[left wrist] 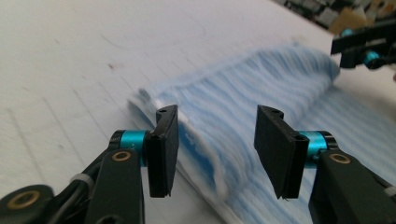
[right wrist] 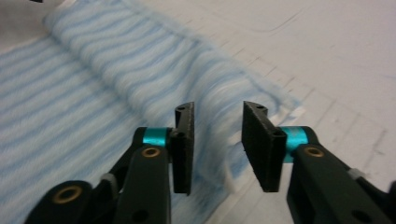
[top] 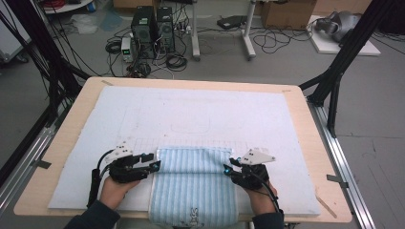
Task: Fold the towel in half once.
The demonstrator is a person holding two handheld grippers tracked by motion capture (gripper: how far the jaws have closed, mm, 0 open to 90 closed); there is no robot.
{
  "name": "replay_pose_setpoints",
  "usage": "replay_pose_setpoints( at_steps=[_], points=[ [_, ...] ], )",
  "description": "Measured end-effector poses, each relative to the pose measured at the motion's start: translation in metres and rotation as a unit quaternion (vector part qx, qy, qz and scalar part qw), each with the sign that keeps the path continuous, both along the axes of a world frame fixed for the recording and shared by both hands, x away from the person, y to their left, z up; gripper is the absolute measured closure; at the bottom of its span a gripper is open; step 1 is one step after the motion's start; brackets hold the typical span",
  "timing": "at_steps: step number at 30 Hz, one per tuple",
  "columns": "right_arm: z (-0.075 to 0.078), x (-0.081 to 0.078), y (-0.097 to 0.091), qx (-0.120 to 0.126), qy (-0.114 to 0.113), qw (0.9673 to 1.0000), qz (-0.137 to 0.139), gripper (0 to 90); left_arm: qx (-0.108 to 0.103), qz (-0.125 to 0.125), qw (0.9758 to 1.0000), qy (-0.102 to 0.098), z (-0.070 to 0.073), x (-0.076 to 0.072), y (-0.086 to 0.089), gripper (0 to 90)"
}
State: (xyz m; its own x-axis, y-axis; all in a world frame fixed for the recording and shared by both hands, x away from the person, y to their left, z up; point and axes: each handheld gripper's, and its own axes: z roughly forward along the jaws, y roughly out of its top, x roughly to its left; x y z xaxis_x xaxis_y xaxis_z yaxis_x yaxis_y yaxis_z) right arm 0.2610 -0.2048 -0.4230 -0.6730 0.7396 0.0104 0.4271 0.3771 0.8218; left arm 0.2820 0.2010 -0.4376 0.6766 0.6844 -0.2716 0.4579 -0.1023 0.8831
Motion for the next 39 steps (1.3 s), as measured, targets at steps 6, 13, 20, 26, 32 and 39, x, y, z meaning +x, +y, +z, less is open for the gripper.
replay_pose_setpoints(
  at_steps=[6, 13, 20, 26, 32, 39],
  points=[
    [0.014, 0.02, -0.008, 0.009, -0.01, 0.999, -0.043, 57.5, -0.001, 0.019, 0.9998, -0.008, 0.011, 0.025, 0.005, 46.4],
    [0.008, 0.05, 0.0, -0.014, 0.026, 0.9981, -0.055, 55.8, 0.037, 0.006, 0.999, 0.023, 0.0, 0.048, -0.015, 46.8],
    [-0.012, 0.059, 0.008, -0.05, 0.065, 0.9963, -0.025, 81.6, 0.086, -0.023, 0.9956, 0.03, -0.012, 0.045, -0.024, 83.3],
    [-0.009, 0.053, 0.005, -0.031, 0.047, 0.9982, -0.019, 83.8, 0.059, -0.026, 0.9978, 0.013, -0.002, 0.039, -0.019, 83.7],
    [0.004, 0.036, -0.004, -0.005, 0.029, 0.9995, -0.01, 83.8, 0.032, -0.042, 0.9986, -0.003, 0.007, 0.021, -0.014, 83.7],
    [0.017, 0.004, -0.012, 0.025, 0.006, 0.9996, 0.011, 83.7, 0.001, -0.062, 0.9981, -0.001, 0.009, -0.003, -0.005, 83.6]
  ],
)
